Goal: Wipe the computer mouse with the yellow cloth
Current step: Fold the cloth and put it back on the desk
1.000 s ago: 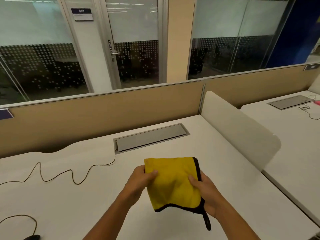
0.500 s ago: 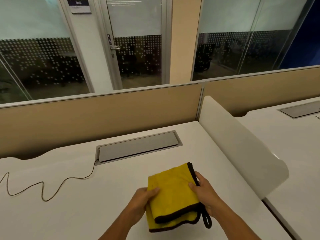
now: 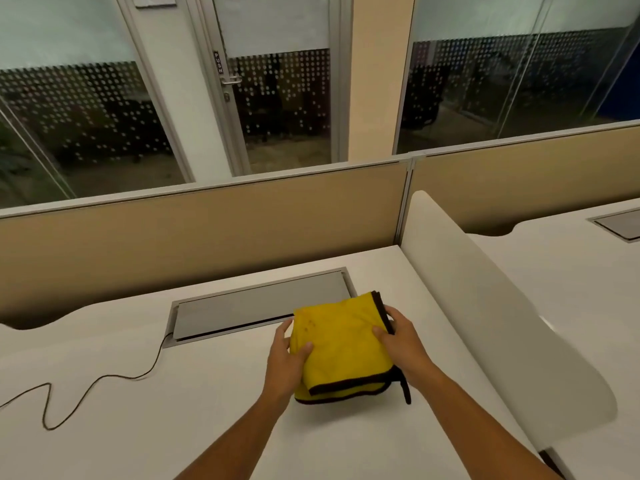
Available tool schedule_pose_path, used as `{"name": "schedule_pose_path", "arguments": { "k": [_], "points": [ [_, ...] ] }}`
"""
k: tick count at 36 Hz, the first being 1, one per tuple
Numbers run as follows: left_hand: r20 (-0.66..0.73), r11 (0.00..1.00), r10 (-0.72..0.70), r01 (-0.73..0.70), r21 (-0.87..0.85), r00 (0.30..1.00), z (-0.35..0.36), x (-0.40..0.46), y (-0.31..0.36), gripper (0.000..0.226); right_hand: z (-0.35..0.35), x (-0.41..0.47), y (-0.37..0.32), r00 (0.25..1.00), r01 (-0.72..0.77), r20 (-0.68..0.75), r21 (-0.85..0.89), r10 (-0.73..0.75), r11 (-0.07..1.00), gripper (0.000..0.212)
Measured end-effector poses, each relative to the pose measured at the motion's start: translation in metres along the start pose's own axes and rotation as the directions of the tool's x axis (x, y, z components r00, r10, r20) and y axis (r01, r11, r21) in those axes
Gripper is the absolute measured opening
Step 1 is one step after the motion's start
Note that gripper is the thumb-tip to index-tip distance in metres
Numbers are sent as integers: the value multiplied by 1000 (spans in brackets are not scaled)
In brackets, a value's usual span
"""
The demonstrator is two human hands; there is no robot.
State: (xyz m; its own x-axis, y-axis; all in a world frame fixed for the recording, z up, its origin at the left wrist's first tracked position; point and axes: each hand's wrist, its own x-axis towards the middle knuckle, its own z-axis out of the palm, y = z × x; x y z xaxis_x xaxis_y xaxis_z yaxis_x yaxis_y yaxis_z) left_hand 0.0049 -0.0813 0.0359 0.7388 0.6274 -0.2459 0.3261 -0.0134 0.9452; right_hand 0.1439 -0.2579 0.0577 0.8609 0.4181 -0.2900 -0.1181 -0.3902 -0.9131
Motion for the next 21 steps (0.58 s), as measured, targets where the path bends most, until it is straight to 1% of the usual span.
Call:
{"name": "schedule_pose_path", "arguments": {
  "k": [3, 7, 8, 10, 11, 13, 15, 16, 17, 20, 21],
  "points": [
    [-58, 1000, 1, -1, -2, 998, 7, 16, 3, 54, 2, 19, -3, 1000, 10, -2, 1, -10, 1000, 50],
    [-139, 1000, -13, 12, -9, 990, 13, 27, 1, 56, 4, 38, -4, 1000, 22, -6, 4, -22, 1000, 49],
    [-153, 1000, -22, 23, 2, 988, 14, 28, -2, 57, 4, 42, -3, 1000, 15, -1, 6, -15, 1000, 48],
    [-173, 992, -71, 87, 88, 982, 14, 29, -15, 60, 5, 48, 4, 999, -45, 22, -8, 45, 999, 47],
    [-179, 978, -117, 145, 149, 977, 14, 30, -24, 64, 5, 50, 10, 994, -97, 42, -37, 99, 995, 48],
    [-190, 932, -208, 253, 258, 959, 15, 29, -41, 72, 5, 51, 24, 971, -206, 81, -179, 224, 962, 55],
    [-197, 899, -229, 285, 333, 953, 17, 26, -49, 71, 4, 50, 36, 953, -249, 85, -320, 290, 914, 63],
    [-201, 888, -222, 283, 363, 954, 17, 24, -51, 67, 3, 49, 40, 952, -252, 74, -357, 297, 899, 63],
    [-202, 878, -213, 278, 389, 956, 17, 23, -51, 61, 3, 46, 41, 953, -252, 62, -378, 296, 891, 61],
    [-204, 850, -181, 257, 460, 962, 19, 20, -56, 44, 3, 37, 46, 961, -234, 38, -422, 275, 876, 38],
    [-196, 838, -175, 250, 484, 965, 20, 19, -58, 41, 4, 33, 48, 962, -235, 23, -439, 273, 867, 35]
  ]
}}
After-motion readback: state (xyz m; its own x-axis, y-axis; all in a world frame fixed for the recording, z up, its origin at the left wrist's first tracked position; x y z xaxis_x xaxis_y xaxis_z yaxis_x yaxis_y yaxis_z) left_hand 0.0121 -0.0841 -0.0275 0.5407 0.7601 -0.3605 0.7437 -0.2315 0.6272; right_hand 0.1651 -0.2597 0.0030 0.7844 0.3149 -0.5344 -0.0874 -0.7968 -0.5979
